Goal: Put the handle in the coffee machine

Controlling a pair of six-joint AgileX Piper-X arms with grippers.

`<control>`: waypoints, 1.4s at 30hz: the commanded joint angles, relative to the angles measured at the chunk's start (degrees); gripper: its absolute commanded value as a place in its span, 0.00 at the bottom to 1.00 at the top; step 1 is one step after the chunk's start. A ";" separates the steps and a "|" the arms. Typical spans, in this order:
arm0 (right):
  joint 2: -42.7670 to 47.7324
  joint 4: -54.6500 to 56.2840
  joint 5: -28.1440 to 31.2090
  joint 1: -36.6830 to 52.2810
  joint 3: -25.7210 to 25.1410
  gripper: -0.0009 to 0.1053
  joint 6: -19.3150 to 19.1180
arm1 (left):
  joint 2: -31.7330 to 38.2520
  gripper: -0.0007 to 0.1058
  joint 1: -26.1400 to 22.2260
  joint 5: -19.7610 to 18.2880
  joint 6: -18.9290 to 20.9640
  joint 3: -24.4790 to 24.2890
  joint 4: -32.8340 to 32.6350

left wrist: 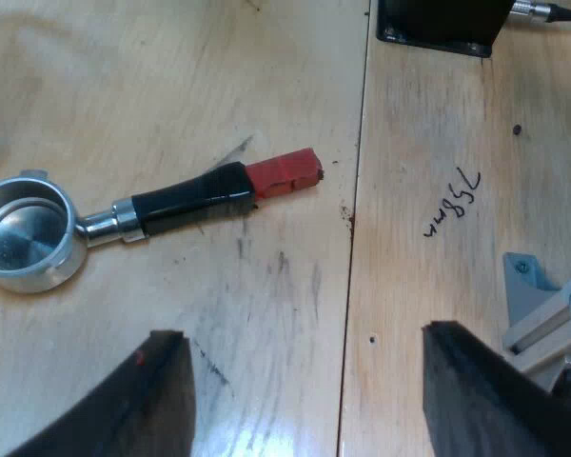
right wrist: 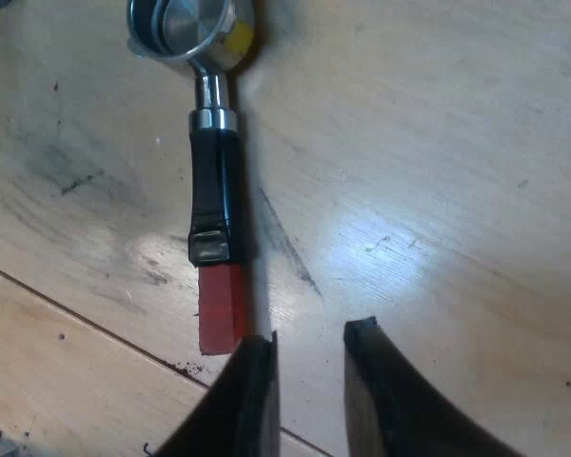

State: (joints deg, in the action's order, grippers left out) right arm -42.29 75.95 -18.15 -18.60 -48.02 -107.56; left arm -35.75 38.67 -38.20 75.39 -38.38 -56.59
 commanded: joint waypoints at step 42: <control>-34.40 -28.18 12.65 -27.11 11.52 0.01 26.87 | -1.13 0.52 0.18 0.18 -0.29 2.44 -0.08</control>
State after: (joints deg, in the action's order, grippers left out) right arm -76.33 48.27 -5.98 -45.64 -36.25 -80.53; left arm -37.05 38.67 -37.96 75.26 -35.96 -56.84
